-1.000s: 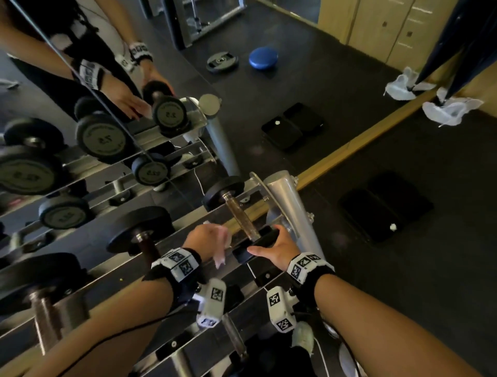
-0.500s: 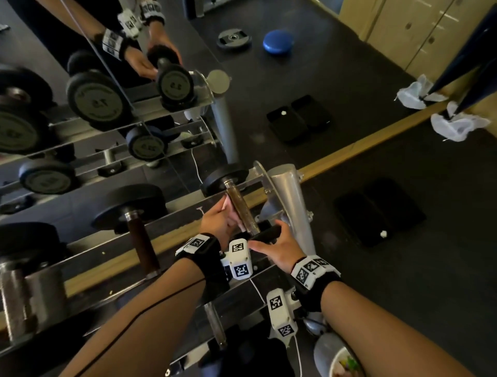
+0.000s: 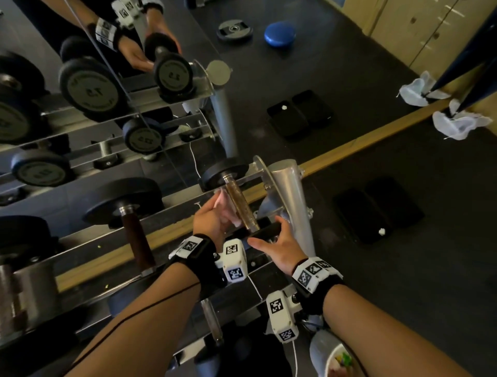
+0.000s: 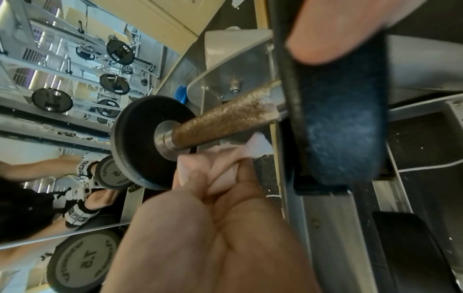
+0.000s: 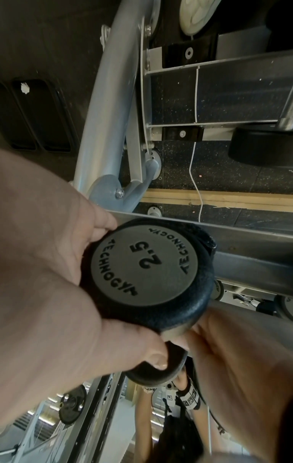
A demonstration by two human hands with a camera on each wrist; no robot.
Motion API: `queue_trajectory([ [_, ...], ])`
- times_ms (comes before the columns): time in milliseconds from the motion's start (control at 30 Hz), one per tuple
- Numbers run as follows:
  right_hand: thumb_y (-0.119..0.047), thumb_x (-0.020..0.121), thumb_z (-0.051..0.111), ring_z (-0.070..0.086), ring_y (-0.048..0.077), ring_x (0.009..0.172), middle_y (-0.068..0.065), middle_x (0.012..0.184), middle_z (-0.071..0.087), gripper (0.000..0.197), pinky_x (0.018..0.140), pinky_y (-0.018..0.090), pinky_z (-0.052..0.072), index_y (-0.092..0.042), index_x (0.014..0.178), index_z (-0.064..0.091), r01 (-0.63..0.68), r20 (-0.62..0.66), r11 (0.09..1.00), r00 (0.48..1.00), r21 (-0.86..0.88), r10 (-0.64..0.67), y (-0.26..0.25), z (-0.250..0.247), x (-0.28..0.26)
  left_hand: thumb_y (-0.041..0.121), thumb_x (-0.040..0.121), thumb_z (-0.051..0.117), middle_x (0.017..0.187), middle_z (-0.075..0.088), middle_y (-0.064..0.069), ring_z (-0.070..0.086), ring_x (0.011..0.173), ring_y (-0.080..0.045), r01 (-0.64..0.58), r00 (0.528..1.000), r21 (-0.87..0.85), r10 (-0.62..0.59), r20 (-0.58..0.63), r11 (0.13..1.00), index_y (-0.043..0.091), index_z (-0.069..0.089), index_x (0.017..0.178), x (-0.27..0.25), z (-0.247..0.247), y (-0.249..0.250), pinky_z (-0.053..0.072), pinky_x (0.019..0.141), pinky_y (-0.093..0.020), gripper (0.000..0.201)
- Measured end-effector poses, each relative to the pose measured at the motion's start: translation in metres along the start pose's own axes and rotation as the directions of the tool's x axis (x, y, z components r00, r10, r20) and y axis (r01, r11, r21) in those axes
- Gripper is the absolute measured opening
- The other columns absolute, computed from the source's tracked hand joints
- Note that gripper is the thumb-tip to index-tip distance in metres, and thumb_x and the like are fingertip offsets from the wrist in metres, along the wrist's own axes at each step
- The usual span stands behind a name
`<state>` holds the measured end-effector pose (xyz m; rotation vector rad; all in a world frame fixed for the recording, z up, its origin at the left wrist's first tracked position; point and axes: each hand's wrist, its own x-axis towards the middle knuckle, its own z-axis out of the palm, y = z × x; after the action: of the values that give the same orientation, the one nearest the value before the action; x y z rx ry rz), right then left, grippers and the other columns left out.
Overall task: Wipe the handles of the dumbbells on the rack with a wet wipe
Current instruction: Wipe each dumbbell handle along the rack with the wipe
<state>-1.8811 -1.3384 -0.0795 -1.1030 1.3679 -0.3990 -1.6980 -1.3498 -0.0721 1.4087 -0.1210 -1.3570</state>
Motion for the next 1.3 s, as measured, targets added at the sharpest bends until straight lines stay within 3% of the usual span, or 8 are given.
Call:
queue_trajectory([
  [133,-0.047,0.069,0.084,0.036,0.024,0.140,0.006,0.154,0.037,0.110,0.116,0.045,0.032,-0.026,0.153,0.016,-0.004,0.018,1.000,1.000,0.013,0.004,0.003,-0.003,0.003,0.009,0.101,0.050,0.071,0.061,-0.003,0.051,0.059,-0.011,-0.021,0.999,0.020,0.020,0.042,1.000,0.021,0.068,0.118,0.000,0.010,-0.009,0.051,0.062,-0.025,0.028],
  [400,-0.028,0.070,0.086,0.047,0.022,0.130,0.004,0.142,0.050,0.099,0.110,0.038,0.038,-0.027,0.149,0.026,-0.038,0.025,0.980,0.999,0.193,0.034,0.003,-0.001,0.005,0.024,0.100,0.056,0.075,0.057,-0.017,0.054,0.078,-0.034,-0.003,0.982,0.083,-0.013,0.188,0.997,0.011,0.069,0.120,-0.015,-0.001,-0.017,0.046,0.095,-0.060,0.027],
  [533,-0.035,0.057,0.086,0.051,0.017,0.124,-0.001,0.135,0.055,0.106,0.108,0.037,0.038,-0.031,0.146,0.028,-0.037,0.060,0.967,0.998,0.252,0.023,0.006,-0.003,0.009,0.022,0.097,0.060,0.074,0.064,-0.017,0.066,0.064,-0.026,-0.090,0.990,0.051,0.084,0.109,0.995,0.015,0.072,0.118,0.000,0.005,0.000,0.058,0.063,-0.034,0.025],
  [700,-0.030,0.060,0.087,0.052,0.013,0.119,-0.003,0.134,0.053,0.105,0.105,0.033,0.039,-0.027,0.147,0.028,-0.053,0.093,0.958,0.995,0.281,0.028,0.009,-0.005,0.011,0.014,0.101,0.051,0.066,0.065,-0.002,0.057,0.052,-0.012,-0.051,0.997,0.034,0.049,0.051,0.998,0.022,0.074,0.112,0.005,0.012,0.001,0.053,0.052,-0.026,0.026],
  [800,-0.014,0.069,0.085,0.053,0.017,0.121,0.001,0.131,0.057,0.097,0.109,0.040,0.040,-0.023,0.149,0.030,-0.065,0.099,0.941,0.995,0.332,0.034,0.009,-0.005,0.011,0.017,0.101,0.050,0.088,0.073,-0.010,0.071,0.077,-0.022,0.038,0.990,0.097,-0.051,0.129,0.995,0.014,0.068,0.122,-0.010,0.003,-0.006,0.060,0.074,-0.038,0.028],
  [900,-0.013,0.069,0.083,0.051,0.023,0.126,0.002,0.130,0.058,0.095,0.115,0.050,0.034,-0.023,0.148,0.030,-0.070,0.091,0.936,0.995,0.345,0.040,0.006,-0.005,0.009,0.020,0.101,0.051,0.107,0.069,-0.021,0.056,0.103,-0.038,0.133,0.972,0.109,-0.151,0.179,0.985,0.010,0.066,0.125,-0.022,-0.004,-0.009,0.039,0.108,-0.057,0.030],
  [1033,-0.020,0.066,0.085,0.054,0.025,0.124,0.005,0.131,0.058,0.097,0.113,0.052,0.037,-0.024,0.147,0.031,-0.074,0.114,0.947,0.993,0.314,0.040,0.004,-0.008,0.007,0.017,0.101,0.049,0.100,0.074,-0.013,0.071,0.087,-0.025,0.022,0.997,0.037,-0.025,0.074,0.999,0.019,0.068,0.122,-0.018,-0.008,-0.002,0.059,0.075,-0.041,0.029],
  [1300,-0.038,0.054,0.091,0.046,0.023,0.133,0.007,0.145,0.047,0.118,0.115,0.049,0.033,-0.024,0.151,0.024,-0.065,0.116,0.969,0.993,0.237,0.038,0.003,-0.008,0.007,0.018,0.104,0.045,0.083,0.067,0.000,0.059,0.061,-0.006,-0.065,0.993,0.105,0.054,0.102,0.992,0.016,0.064,0.129,-0.012,0.016,-0.007,0.050,0.060,-0.021,0.032],
])
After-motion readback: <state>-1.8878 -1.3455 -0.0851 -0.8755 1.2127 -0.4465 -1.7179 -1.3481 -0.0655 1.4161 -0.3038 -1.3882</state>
